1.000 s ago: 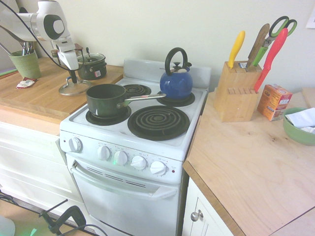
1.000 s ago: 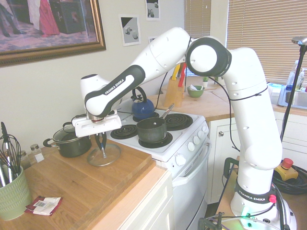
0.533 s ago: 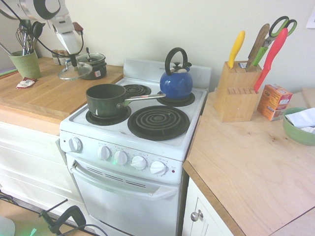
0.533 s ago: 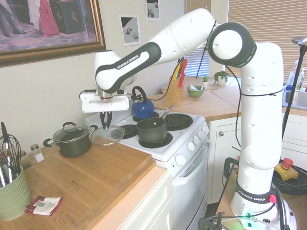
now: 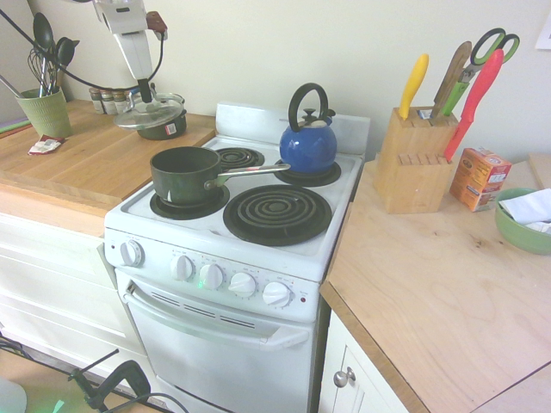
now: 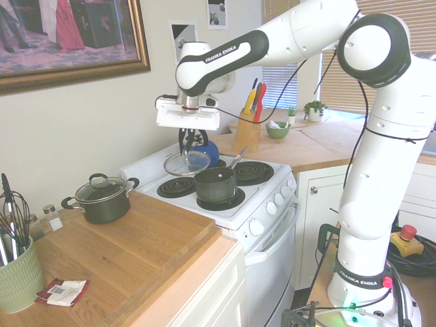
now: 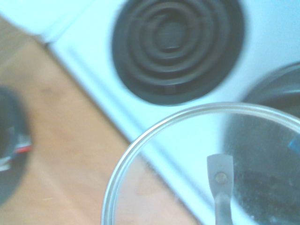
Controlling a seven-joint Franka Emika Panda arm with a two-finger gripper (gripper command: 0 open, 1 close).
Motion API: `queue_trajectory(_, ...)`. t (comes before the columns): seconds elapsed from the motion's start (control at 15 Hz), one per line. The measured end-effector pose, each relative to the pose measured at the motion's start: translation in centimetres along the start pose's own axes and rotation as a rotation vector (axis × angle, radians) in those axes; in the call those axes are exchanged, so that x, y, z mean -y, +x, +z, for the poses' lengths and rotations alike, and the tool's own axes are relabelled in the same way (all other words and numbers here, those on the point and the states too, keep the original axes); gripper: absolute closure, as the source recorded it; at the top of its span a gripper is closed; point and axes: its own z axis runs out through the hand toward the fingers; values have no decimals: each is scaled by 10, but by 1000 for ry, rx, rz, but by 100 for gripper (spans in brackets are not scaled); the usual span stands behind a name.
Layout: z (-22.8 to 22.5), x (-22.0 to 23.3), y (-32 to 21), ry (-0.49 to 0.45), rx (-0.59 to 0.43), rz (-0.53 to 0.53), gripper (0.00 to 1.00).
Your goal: Cover the lid of the pot
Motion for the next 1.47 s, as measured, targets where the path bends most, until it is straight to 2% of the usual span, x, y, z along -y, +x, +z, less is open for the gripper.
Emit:
queue_trajectory(0.33, 35, -32, 52, -42, 10, 69, 100)
queue_trajectory(0.8, 37, -39, 89, -16, 14, 130, 100)
queue_trajectory(1.07, 56, -26, 93, -29, 27, 116, 100)
queue_trajectory(1.47, 55, -7, 84, -19, 22, 95, 100)
